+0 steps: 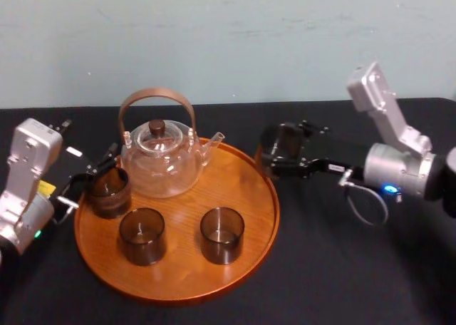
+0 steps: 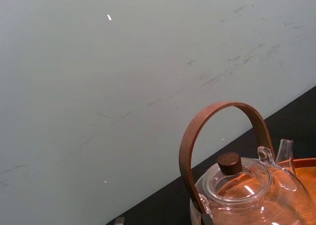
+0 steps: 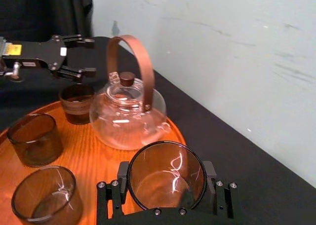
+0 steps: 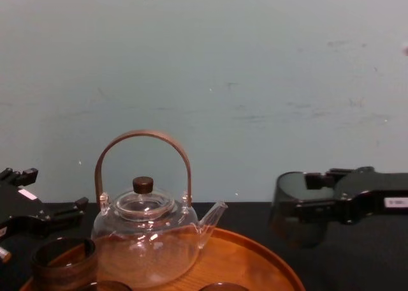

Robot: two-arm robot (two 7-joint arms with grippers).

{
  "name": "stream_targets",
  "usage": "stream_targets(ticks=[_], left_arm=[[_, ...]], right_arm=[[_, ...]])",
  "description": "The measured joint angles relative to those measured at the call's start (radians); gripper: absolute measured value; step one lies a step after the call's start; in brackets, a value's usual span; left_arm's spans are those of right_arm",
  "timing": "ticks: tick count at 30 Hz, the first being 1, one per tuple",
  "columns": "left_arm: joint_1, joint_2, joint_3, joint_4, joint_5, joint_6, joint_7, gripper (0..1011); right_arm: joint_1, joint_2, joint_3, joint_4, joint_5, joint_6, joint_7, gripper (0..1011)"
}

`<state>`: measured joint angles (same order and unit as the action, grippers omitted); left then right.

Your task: Pick up the glass from the table and place it on the tray.

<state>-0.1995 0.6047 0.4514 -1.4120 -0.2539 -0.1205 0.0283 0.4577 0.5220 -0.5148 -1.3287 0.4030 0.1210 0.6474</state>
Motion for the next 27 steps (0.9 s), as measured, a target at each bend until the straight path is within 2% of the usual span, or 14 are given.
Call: stream_targets(ticks=[12, 27], left_arm=[[0.0, 0.0, 0.0, 0.0, 0.0, 0.0, 0.0, 1001], [0.0, 0.0, 0.0, 0.0, 0.0, 0.0, 0.0, 1002]], right_arm=[[0.065, -0.085, -0.065, 0.105, -0.019, -0.039, 0.022, 905], [0.096, -0.15, -0.096, 0.238, -0.039, -0.063, 0.03, 905]])
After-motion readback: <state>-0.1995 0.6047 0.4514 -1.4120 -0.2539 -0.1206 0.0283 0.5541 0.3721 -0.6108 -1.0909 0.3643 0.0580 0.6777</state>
